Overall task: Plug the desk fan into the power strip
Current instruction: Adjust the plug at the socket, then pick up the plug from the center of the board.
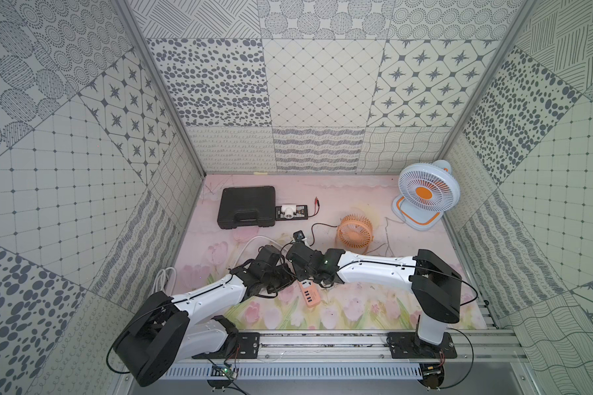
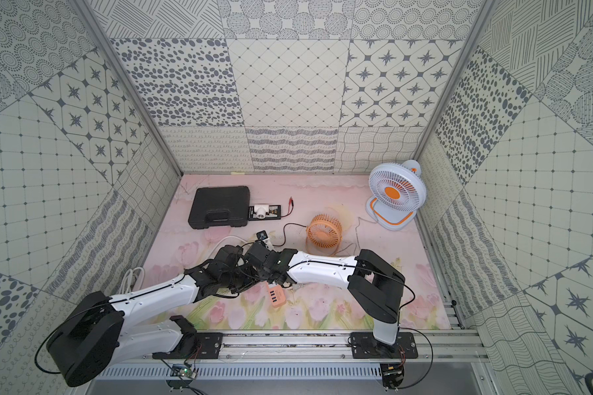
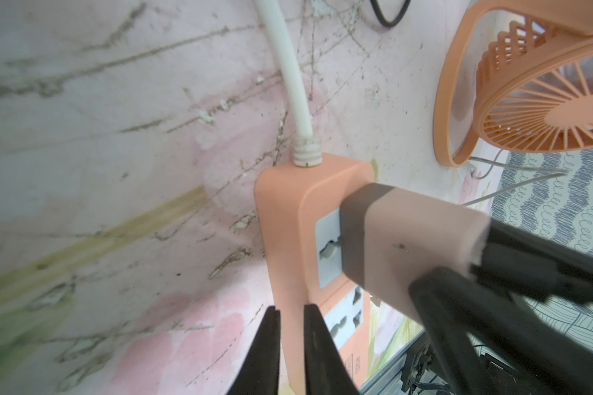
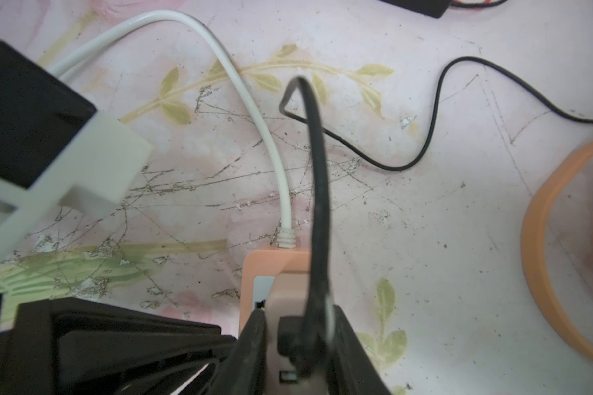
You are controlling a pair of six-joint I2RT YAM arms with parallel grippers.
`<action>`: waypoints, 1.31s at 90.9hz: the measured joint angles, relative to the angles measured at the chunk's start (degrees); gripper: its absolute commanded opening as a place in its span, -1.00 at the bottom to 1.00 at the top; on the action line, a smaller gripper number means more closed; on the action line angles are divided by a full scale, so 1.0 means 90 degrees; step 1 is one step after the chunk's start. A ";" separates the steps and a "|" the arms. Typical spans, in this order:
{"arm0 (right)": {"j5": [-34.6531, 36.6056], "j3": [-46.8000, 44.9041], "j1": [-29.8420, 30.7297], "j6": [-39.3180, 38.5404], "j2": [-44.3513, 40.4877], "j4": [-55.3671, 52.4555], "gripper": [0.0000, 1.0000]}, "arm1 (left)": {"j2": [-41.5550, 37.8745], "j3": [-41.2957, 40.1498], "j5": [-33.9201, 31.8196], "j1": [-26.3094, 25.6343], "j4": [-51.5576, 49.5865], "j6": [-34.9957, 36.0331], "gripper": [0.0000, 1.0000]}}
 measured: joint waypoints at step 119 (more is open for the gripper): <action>-0.0561 -0.4881 -0.0022 0.2482 -0.5000 0.0869 0.07 | -0.2176 0.0287 0.0384 -0.0464 -0.0335 0.0612 -0.41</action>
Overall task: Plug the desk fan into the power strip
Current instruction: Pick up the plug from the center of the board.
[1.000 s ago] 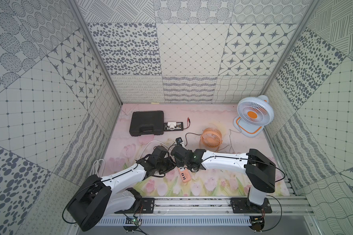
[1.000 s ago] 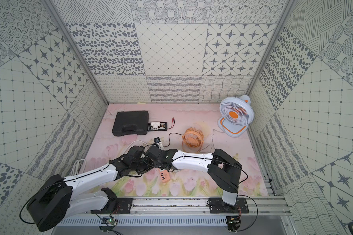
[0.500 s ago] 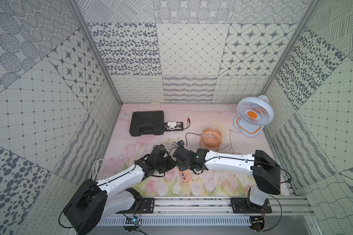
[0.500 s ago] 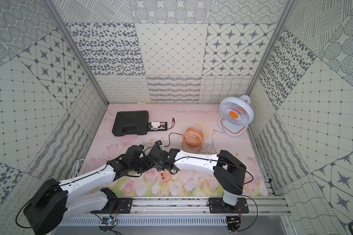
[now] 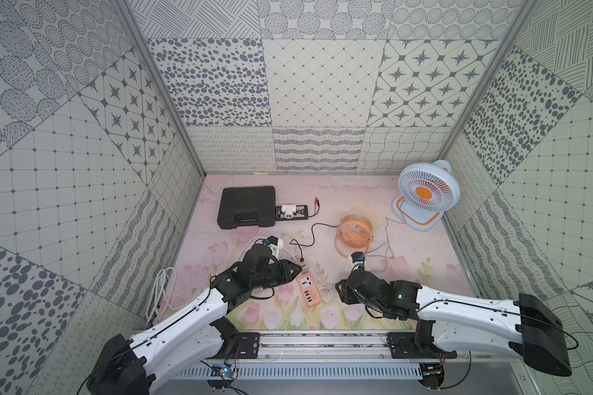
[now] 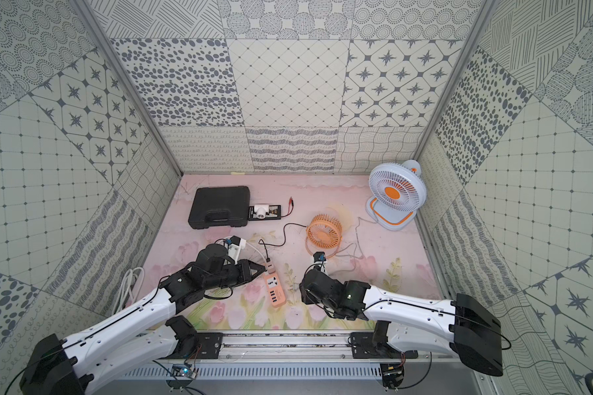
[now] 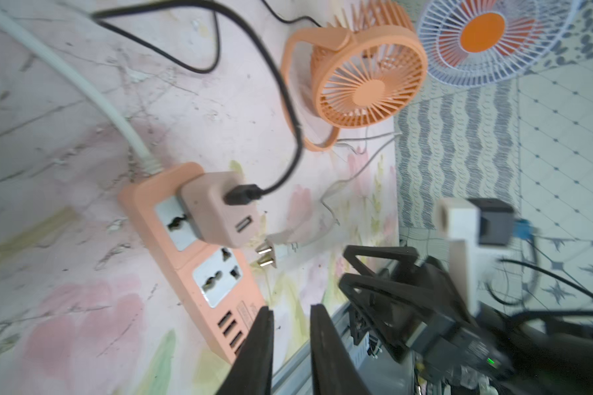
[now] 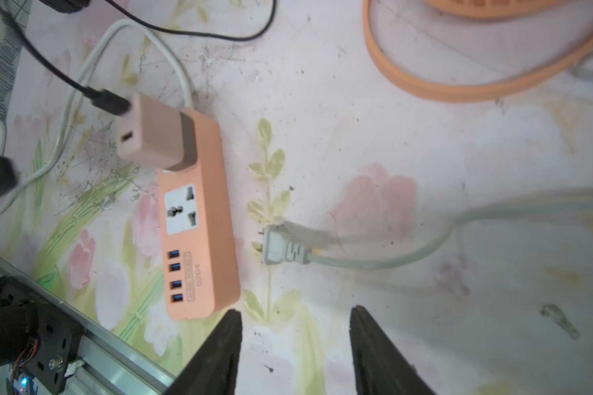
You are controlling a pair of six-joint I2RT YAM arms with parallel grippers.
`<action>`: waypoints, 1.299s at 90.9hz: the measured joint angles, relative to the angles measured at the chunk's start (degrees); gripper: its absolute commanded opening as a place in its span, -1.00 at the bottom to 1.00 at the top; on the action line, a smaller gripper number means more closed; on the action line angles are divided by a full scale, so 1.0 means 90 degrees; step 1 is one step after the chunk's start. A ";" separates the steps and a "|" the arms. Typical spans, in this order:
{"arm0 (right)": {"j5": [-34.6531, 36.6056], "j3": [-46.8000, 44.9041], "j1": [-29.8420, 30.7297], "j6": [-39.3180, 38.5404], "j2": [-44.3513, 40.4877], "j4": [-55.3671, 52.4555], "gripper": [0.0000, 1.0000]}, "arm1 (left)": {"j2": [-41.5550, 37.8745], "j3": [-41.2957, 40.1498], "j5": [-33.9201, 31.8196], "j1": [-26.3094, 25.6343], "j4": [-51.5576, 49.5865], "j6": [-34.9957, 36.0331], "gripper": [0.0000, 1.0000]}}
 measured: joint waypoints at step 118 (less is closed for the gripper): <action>-0.1396 -0.1156 -0.1377 0.0692 -0.0022 0.2526 -1.00 | 0.1263 0.1209 -0.1020 -0.2293 -0.0243 0.1591 -0.09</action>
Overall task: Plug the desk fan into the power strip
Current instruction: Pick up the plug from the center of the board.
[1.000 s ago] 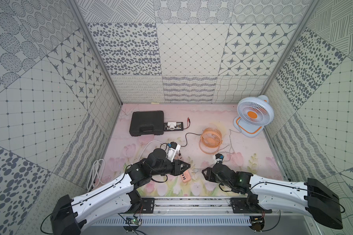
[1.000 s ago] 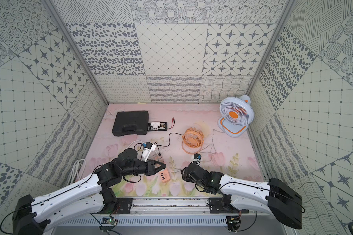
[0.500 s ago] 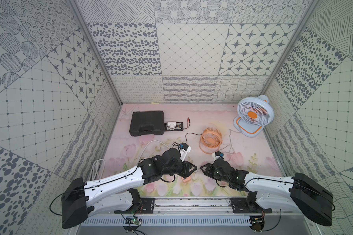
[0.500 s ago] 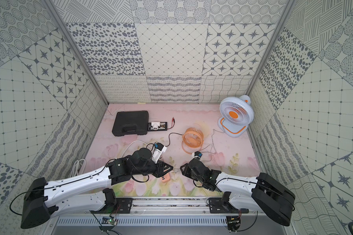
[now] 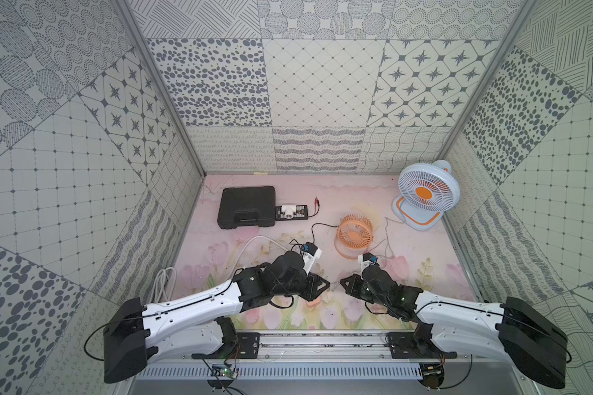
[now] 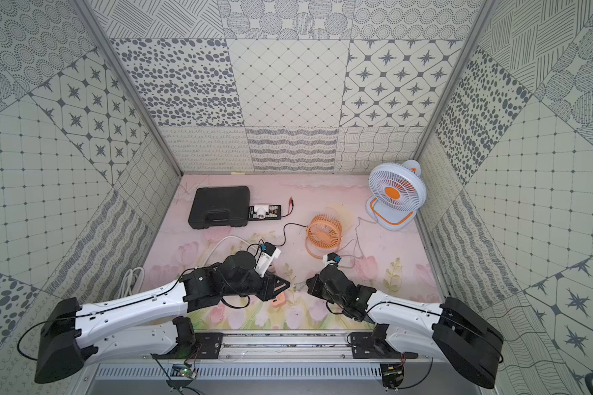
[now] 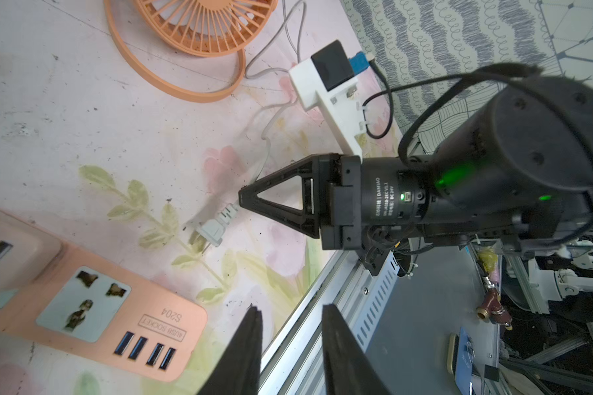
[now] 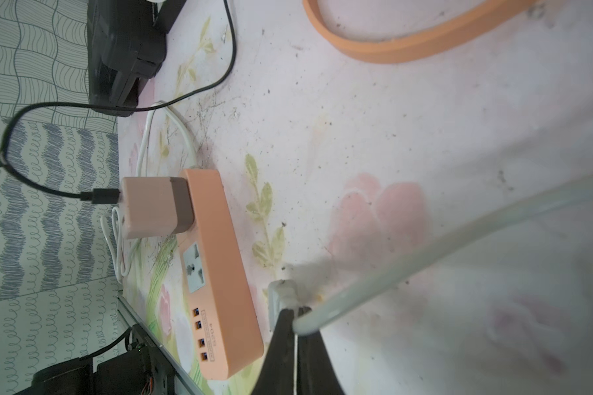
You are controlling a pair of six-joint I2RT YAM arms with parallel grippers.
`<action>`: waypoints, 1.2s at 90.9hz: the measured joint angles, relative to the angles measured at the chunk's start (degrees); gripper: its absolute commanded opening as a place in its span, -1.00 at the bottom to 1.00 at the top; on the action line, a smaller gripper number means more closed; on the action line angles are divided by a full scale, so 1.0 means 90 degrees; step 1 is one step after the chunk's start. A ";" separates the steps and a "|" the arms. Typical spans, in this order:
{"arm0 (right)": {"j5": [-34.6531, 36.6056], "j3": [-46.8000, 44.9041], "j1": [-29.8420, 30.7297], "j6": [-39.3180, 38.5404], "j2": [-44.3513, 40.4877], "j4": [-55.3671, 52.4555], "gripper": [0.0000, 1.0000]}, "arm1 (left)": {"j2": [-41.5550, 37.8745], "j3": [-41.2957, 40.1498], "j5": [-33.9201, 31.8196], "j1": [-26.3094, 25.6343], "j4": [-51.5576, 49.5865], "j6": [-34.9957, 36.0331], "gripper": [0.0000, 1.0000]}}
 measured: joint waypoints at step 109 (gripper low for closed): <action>-0.1865 0.2259 0.0158 -0.1404 -0.1617 -0.3162 -1.00 | 0.0119 -0.0532 -0.2018 -0.1637 0.0950 0.1506 0.34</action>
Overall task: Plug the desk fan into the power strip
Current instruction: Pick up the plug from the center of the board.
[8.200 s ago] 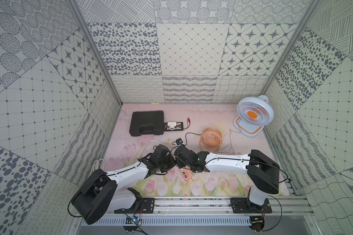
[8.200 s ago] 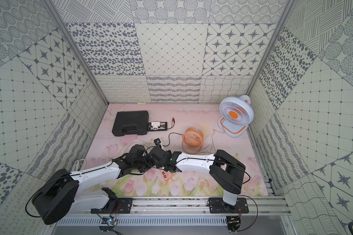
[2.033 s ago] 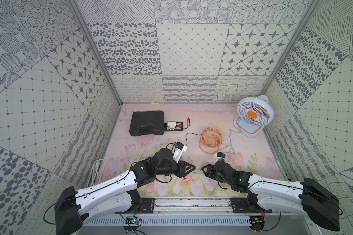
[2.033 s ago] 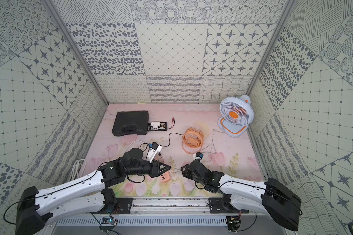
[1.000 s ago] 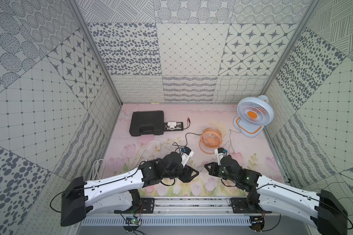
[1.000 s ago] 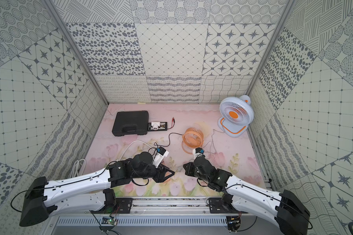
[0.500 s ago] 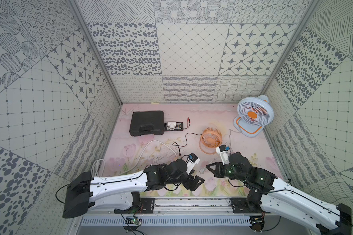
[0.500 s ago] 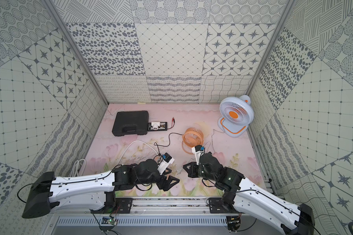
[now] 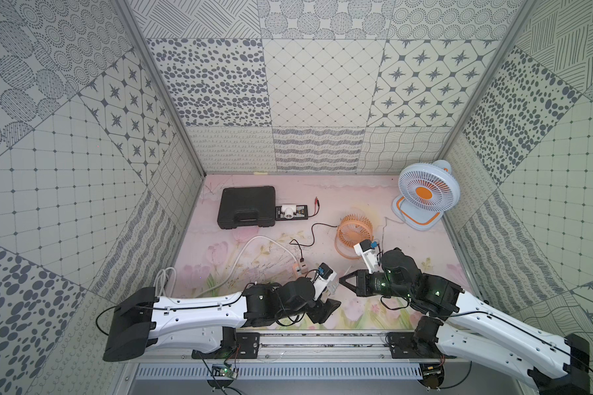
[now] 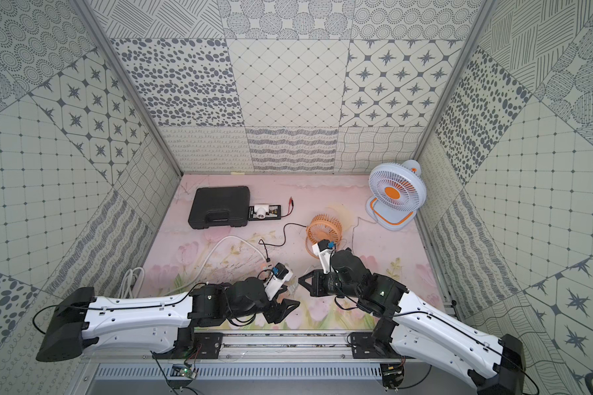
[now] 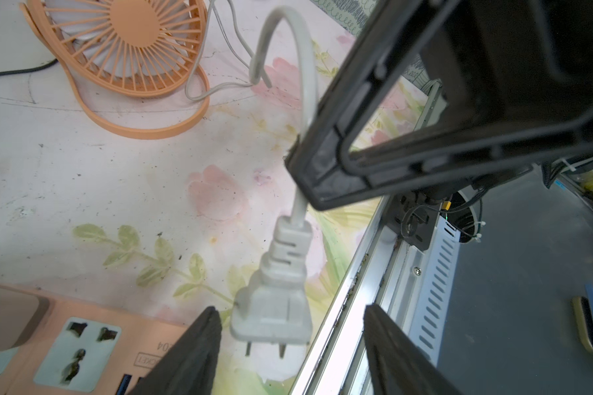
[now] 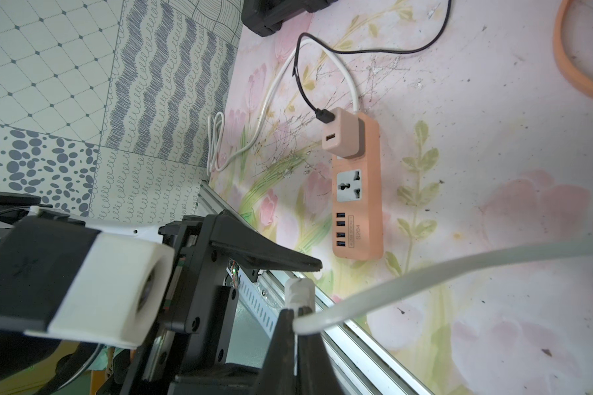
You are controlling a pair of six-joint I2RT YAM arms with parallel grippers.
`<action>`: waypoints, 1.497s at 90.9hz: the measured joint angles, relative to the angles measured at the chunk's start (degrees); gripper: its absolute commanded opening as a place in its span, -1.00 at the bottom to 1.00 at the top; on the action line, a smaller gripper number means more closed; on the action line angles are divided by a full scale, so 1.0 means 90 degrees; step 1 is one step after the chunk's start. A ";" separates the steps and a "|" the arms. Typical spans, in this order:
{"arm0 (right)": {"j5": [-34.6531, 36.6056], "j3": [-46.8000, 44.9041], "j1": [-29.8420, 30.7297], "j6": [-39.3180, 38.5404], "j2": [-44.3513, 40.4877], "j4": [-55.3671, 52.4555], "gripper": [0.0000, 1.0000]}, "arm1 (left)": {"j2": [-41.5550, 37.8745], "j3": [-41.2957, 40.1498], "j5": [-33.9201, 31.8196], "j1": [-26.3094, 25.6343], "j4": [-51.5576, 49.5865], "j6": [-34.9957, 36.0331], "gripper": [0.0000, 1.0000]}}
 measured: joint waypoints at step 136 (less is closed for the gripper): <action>-0.0223 0.0036 0.0070 0.0182 0.0427 0.0328 -1.00 | -0.0325 -0.0415 -0.0338 -0.0029 0.0488 0.0216 -0.58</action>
